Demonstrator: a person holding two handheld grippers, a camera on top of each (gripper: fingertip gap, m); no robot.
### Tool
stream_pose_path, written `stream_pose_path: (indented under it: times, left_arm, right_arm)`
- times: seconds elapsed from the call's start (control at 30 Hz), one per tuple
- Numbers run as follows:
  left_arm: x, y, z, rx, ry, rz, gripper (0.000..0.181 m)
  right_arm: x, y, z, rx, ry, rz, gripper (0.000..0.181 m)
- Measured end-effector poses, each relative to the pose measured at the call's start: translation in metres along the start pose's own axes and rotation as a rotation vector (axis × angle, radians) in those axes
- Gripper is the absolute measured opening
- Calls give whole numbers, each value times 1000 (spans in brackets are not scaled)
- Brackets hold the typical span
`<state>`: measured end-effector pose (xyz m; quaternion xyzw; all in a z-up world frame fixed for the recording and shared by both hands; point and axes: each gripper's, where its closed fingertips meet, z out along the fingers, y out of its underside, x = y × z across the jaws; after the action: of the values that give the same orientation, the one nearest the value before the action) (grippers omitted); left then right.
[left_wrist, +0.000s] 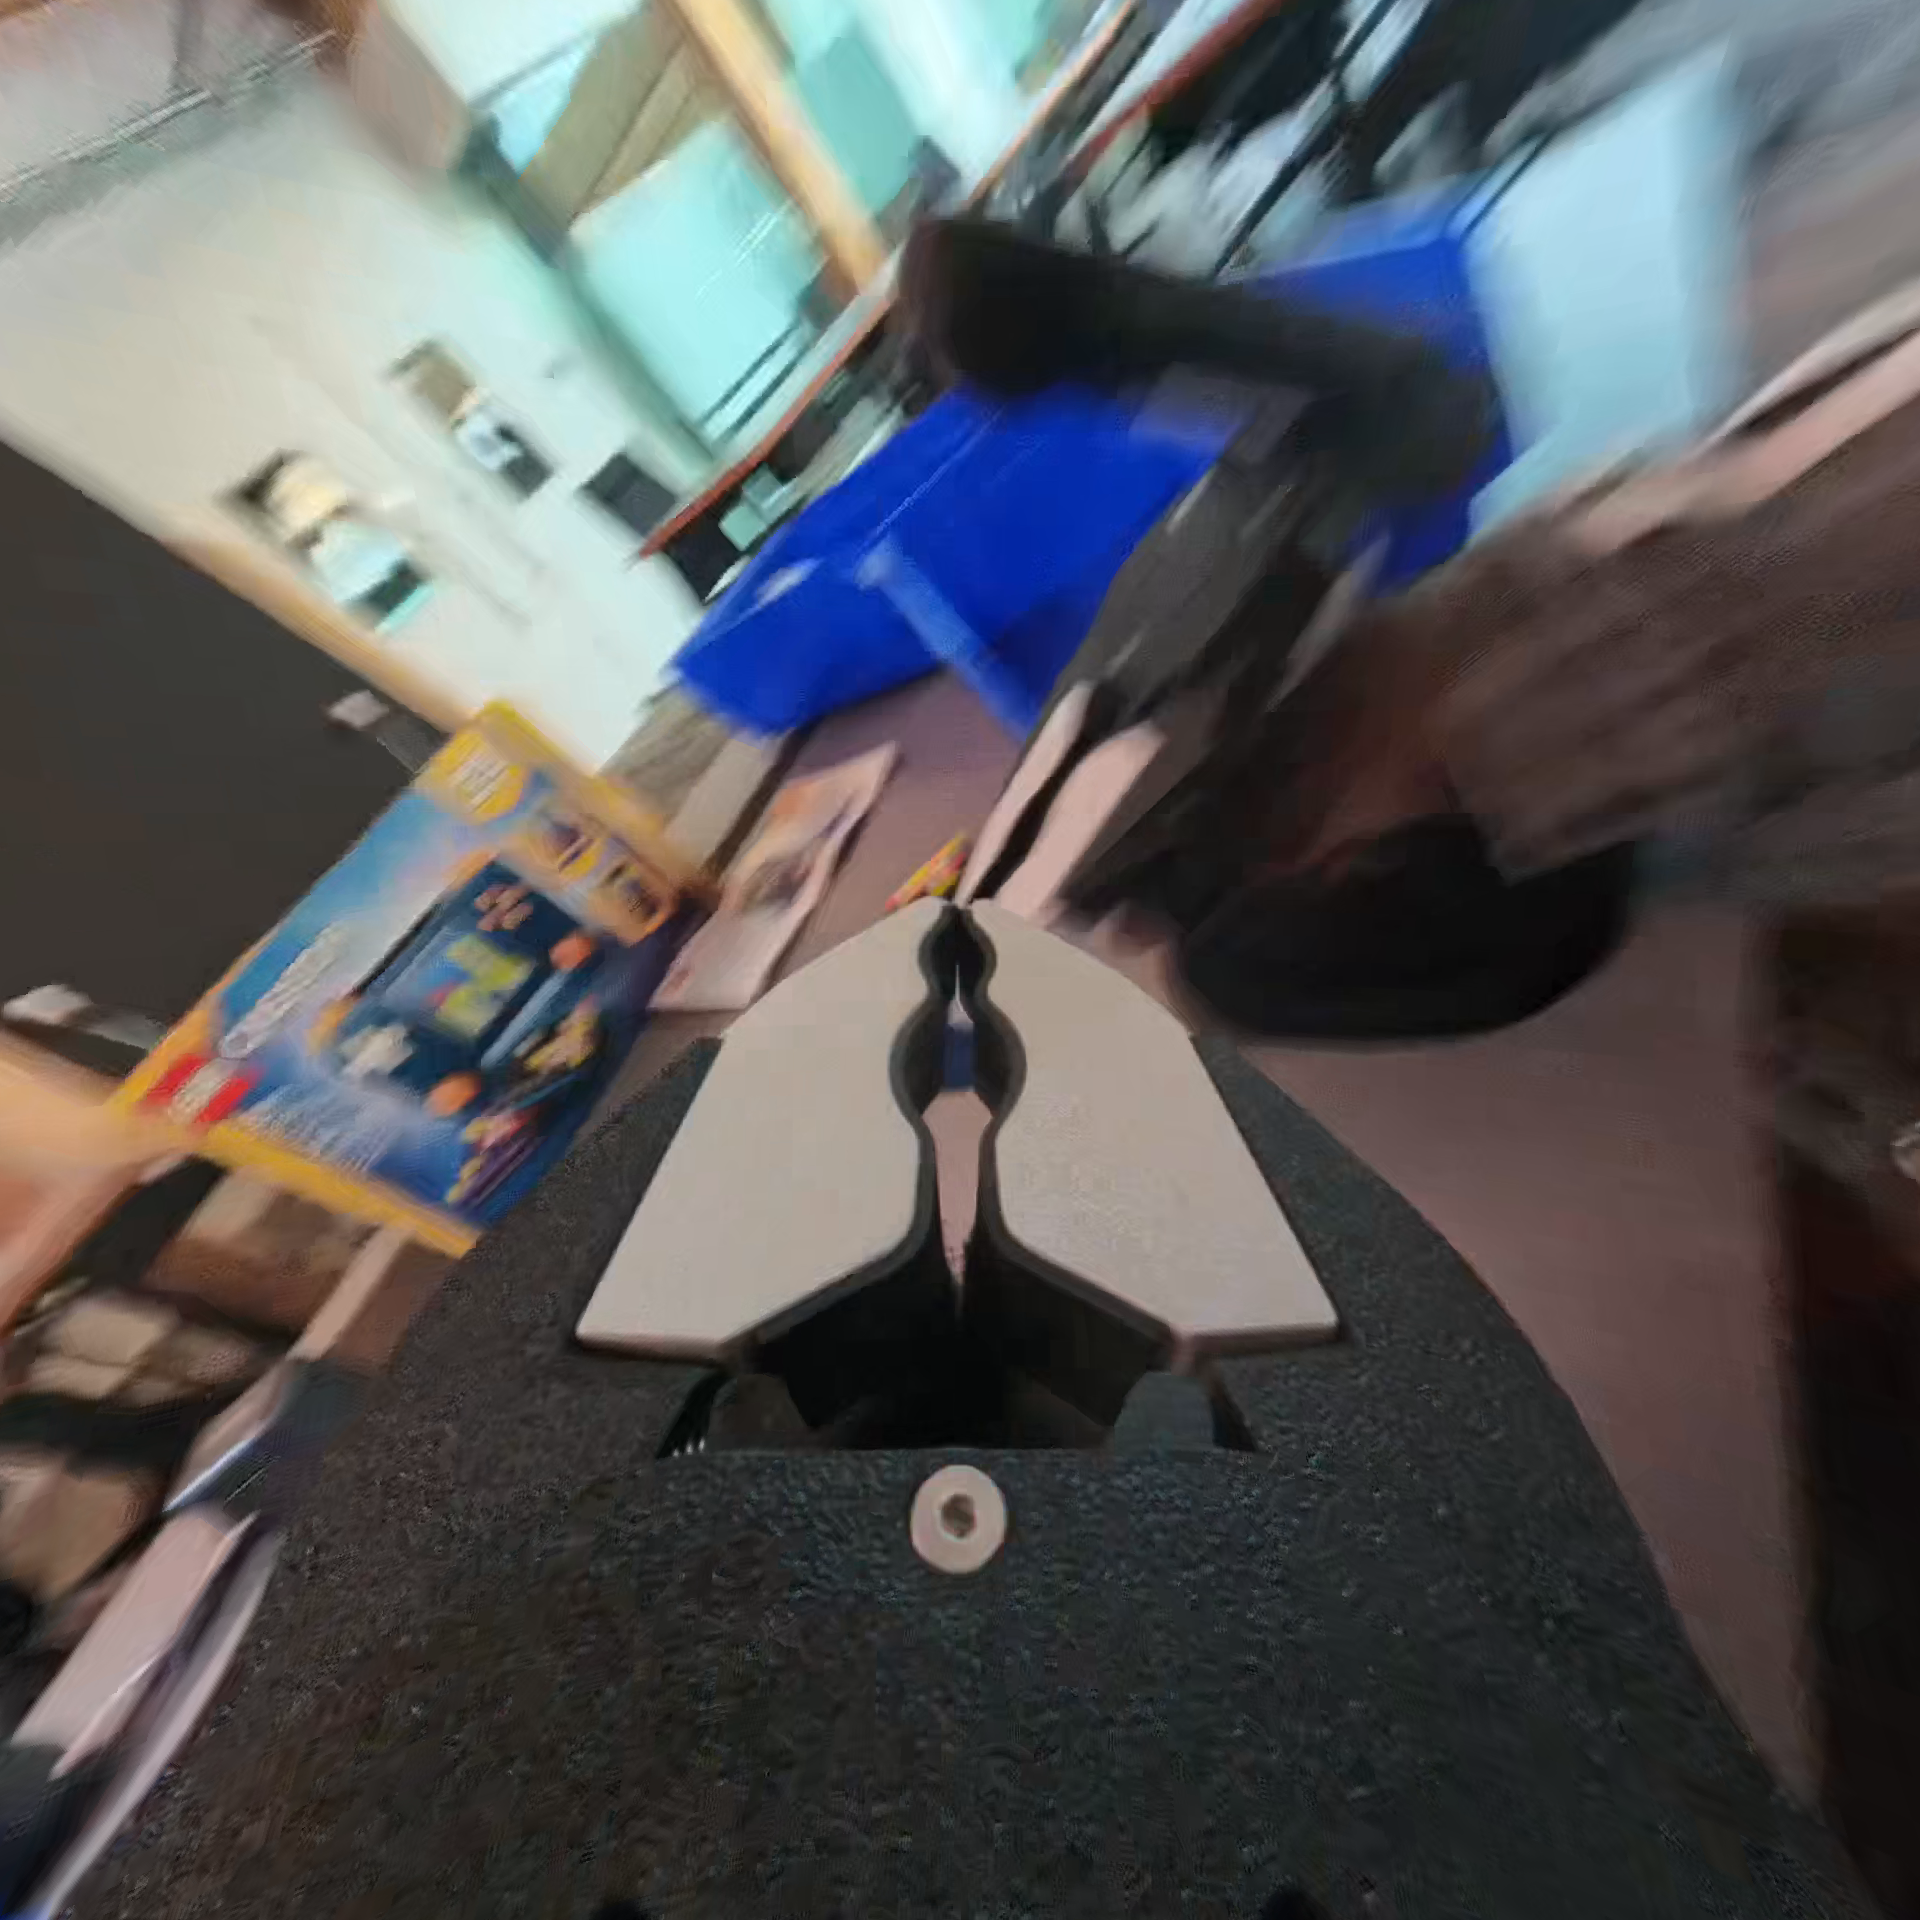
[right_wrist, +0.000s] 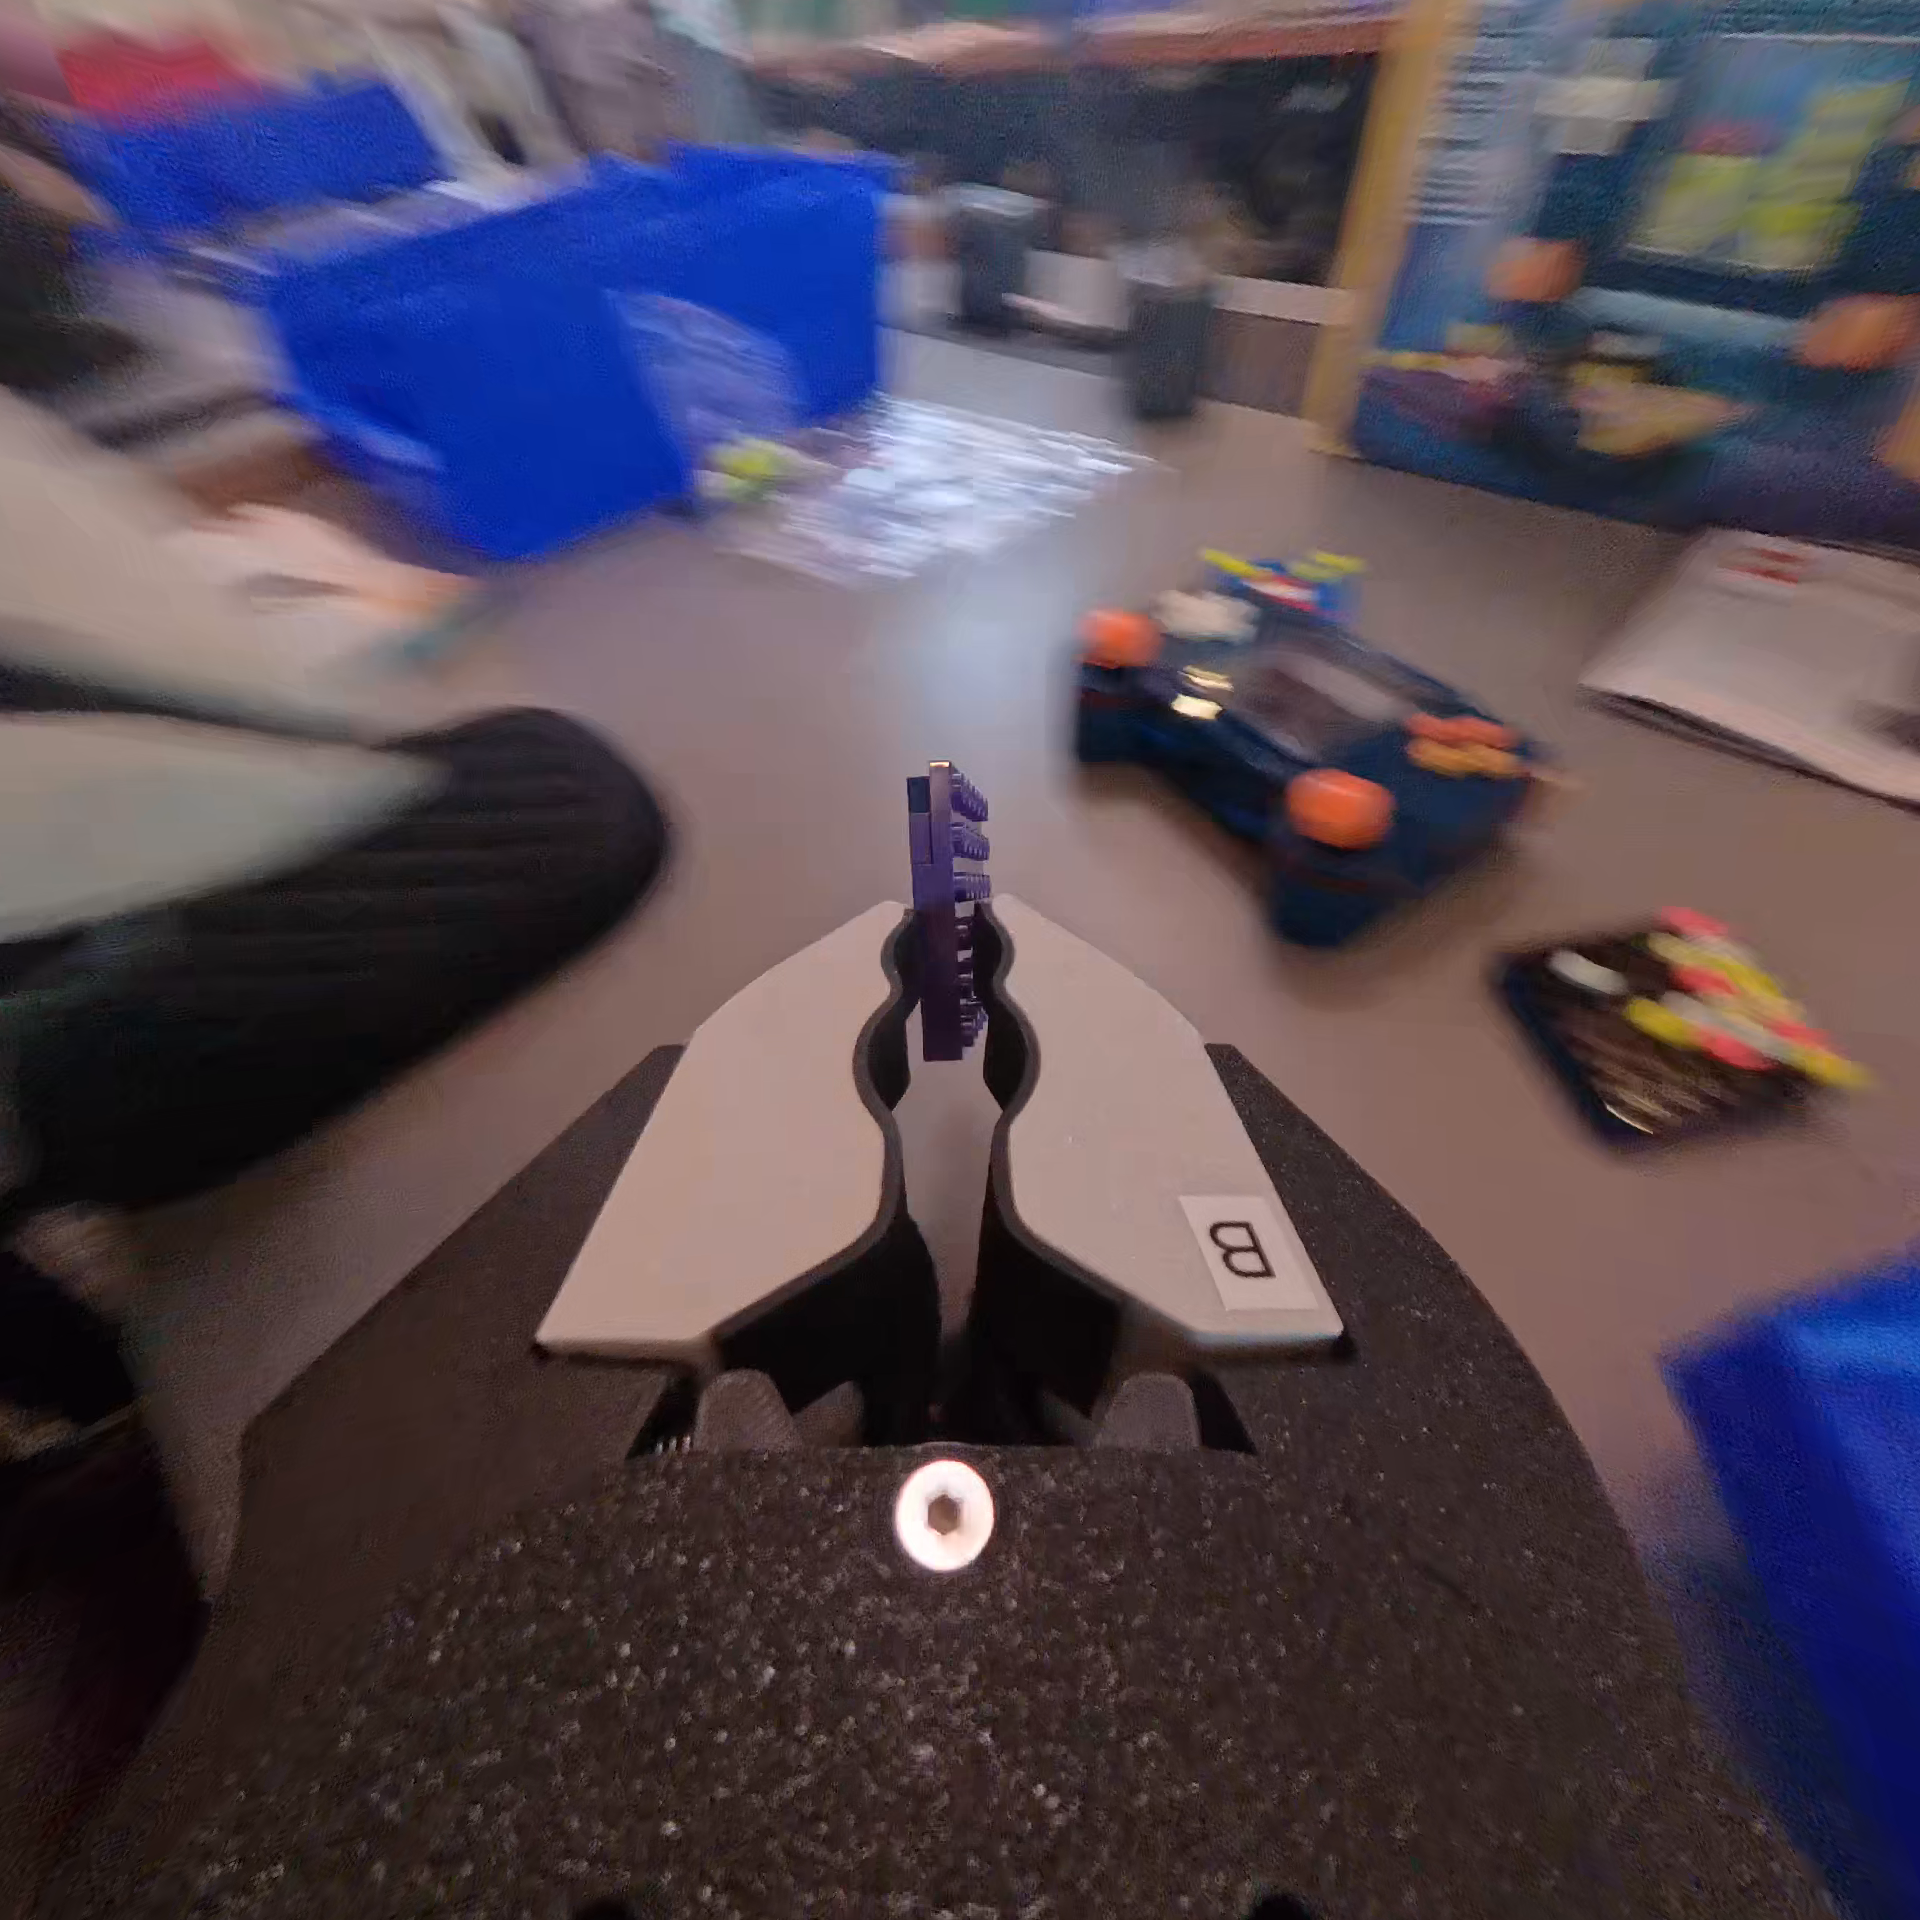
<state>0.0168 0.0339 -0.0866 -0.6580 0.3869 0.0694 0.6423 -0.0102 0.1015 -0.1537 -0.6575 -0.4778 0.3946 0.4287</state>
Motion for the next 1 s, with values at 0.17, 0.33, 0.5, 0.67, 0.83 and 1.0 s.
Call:
stream_pose_path:
  times: [0.17, 0.33, 0.5, 0.67, 0.83, 1.0]
  left_arm:
    - [-25, 64, 6, -223, -69, -45, 10]
    - [-33, 67, 4, -282, -81, 144, 39]
    - [-19, 80, 13, -346, -17, 180, 38]
    - [-9, 84, 12, -360, 64, 142, 39]
    - [1, 88, 13, -361, 125, 86, 34]
    - [14, 67, 25, -274, 190, -88, 33]
  right_arm:
    - [-28, -26, 3, 79, -221, 123, 9]
    - [-30, -13, 8, 26, -324, 293, 9]
    - [-43, -9, 6, -25, -401, 357, 9]
    - [-49, -1, 4, -92, -420, 369, 9]
    - [-51, 7, 4, -135, -412, 383, 9]
    - [-44, 7, -20, -135, -387, 434, 10]
